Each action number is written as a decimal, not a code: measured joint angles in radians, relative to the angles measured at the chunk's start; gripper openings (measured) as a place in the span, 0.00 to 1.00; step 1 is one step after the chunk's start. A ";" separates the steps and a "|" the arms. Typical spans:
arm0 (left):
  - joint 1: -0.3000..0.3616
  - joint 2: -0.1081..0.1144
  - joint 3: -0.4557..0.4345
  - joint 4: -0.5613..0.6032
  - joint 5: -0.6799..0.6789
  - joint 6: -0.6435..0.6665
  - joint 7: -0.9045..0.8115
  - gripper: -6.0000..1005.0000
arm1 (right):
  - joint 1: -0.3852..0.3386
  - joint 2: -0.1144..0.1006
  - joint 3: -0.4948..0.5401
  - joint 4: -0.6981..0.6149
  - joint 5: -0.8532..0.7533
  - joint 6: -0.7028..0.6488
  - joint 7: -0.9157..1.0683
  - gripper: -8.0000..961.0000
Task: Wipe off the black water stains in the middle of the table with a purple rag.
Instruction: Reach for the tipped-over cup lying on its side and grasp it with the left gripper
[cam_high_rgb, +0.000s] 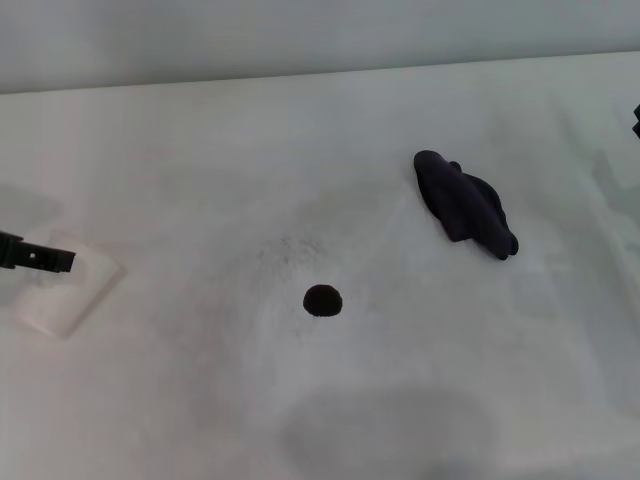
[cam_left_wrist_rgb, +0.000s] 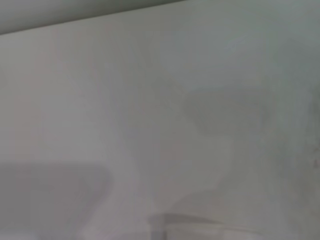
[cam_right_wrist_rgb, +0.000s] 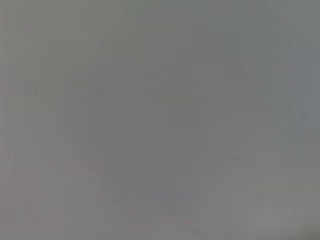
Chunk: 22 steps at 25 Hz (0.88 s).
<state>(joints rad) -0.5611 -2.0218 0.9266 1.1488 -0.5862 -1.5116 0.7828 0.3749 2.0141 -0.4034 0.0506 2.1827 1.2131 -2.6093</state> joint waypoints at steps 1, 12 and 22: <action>0.001 -0.001 0.000 -0.003 0.003 0.006 0.003 0.85 | 0.000 0.000 0.000 0.000 0.000 0.000 0.000 0.86; 0.004 -0.007 0.003 -0.081 0.006 0.083 0.044 0.85 | 0.001 0.002 0.001 0.002 0.000 -0.022 0.000 0.86; -0.004 -0.015 0.003 -0.154 0.006 0.157 0.101 0.85 | 0.002 0.002 0.000 0.000 0.001 -0.023 0.000 0.86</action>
<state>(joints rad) -0.5647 -2.0368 0.9296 0.9950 -0.5798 -1.3549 0.8837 0.3773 2.0157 -0.4037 0.0506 2.1841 1.1902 -2.6093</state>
